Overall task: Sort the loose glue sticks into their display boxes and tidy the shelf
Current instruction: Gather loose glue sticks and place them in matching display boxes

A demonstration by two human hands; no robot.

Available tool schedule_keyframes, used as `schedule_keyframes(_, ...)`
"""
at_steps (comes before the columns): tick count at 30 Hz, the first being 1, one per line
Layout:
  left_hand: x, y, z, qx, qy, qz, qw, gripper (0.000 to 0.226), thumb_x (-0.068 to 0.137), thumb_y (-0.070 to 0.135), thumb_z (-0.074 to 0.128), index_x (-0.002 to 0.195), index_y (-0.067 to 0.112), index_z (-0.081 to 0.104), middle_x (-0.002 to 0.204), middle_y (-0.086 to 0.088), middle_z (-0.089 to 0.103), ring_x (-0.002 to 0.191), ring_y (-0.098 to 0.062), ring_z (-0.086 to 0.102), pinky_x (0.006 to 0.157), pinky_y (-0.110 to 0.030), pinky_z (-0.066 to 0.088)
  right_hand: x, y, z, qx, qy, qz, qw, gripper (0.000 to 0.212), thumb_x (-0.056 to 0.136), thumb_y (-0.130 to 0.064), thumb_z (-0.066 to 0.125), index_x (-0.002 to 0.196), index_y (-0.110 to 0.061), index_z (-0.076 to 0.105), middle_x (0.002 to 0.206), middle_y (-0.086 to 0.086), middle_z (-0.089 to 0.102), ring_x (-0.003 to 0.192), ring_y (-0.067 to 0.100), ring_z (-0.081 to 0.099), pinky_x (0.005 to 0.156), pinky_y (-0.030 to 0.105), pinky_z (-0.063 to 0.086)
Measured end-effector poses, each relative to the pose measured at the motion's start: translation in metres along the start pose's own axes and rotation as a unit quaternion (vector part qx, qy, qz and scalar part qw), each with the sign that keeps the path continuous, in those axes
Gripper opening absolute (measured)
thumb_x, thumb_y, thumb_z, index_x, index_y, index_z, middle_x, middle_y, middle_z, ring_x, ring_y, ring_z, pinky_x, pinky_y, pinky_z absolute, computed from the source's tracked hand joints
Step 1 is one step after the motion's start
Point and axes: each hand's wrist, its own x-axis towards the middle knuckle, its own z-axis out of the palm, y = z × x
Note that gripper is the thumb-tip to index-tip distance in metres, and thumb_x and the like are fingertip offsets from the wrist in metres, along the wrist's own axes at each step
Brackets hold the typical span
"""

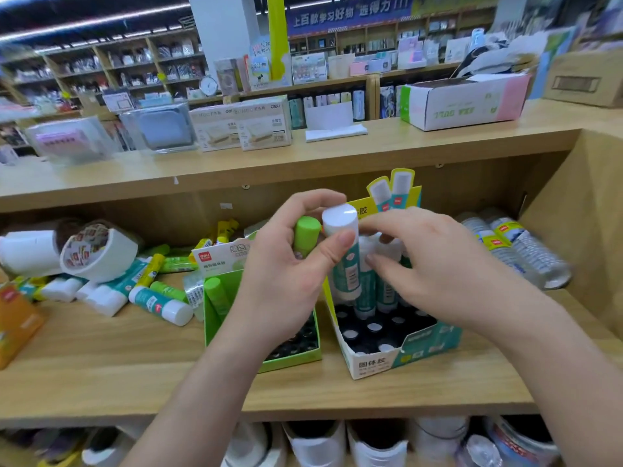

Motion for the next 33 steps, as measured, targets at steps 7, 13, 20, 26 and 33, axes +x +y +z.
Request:
schedule_keyframes(7, -0.002, -0.013, 0.000, 0.139, 0.022, 0.024, 0.990, 0.027, 0.079, 0.020, 0.076, 0.104, 0.024, 0.067, 0.098, 0.013, 0.067, 0.089, -0.004, 0.062, 0.080, -0.033, 0.053, -0.002, -0.008, -0.001, -0.006, -0.011, -0.011, 1.000, 0.019, 0.091, -0.028, 0.056, 0.110, -0.028, 0.053, 0.103, -0.007, 0.065, 0.100, 0.021, 0.060, 0.085, 0.045, 0.046)
schedule_keyframes(13, -0.006, -0.027, 0.000, 0.304, 0.020, 0.110, 0.946, 0.024, 0.076, 0.021, 0.079, 0.098, 0.018, 0.071, 0.098, 0.008, 0.068, 0.093, -0.009, 0.060, 0.081, -0.031, 0.049, 0.000, -0.007, 0.001, 0.000, -0.015, -0.009, 1.000, 0.018, 0.094, -0.024, 0.049, 0.109, -0.025, 0.058, 0.103, -0.006, 0.065, 0.099, 0.021, 0.059, 0.082, 0.044, 0.049)
schedule_keyframes(20, -0.005, -0.033, -0.003, 0.407, 0.017, 0.165, 0.898, 0.024, 0.085, 0.031, 0.064, 0.099, 0.014, 0.075, 0.100, 0.003, 0.068, 0.082, -0.019, 0.054, 0.067, -0.034, 0.049, -0.001, -0.007, 0.004, -0.035, -0.024, -0.036, 0.998, 0.037, 0.090, -0.030, 0.036, 0.107, -0.023, 0.068, 0.100, -0.005, 0.064, 0.095, 0.019, 0.058, 0.076, 0.042, 0.052)
schedule_keyframes(26, -0.007, -0.031, -0.007, 0.443, -0.025, 0.156, 0.883, 0.029, 0.089, 0.033, 0.054, 0.105, 0.019, 0.073, 0.101, 0.006, 0.067, 0.085, -0.019, 0.056, 0.058, -0.039, 0.053, -0.004, -0.007, 0.012, -0.104, 0.013, -0.052, 0.993, 0.029, 0.085, -0.022, 0.044, 0.101, -0.024, 0.070, 0.094, -0.004, 0.063, 0.087, 0.022, 0.060, 0.064, 0.039, 0.047)
schedule_keyframes(33, -0.011, -0.027, -0.012, 0.437, -0.069, 0.111, 0.890, 0.043, 0.088, 0.043, 0.045, 0.120, 0.023, 0.066, 0.111, 0.011, 0.061, 0.099, -0.012, 0.058, 0.072, -0.038, 0.056, -0.012, -0.013, 0.014, -0.157, 0.015, -0.051, 0.986, 0.033, 0.082, -0.021, 0.036, 0.099, -0.022, 0.065, 0.088, -0.004, 0.061, 0.076, 0.022, 0.061, 0.060, 0.030, 0.034)
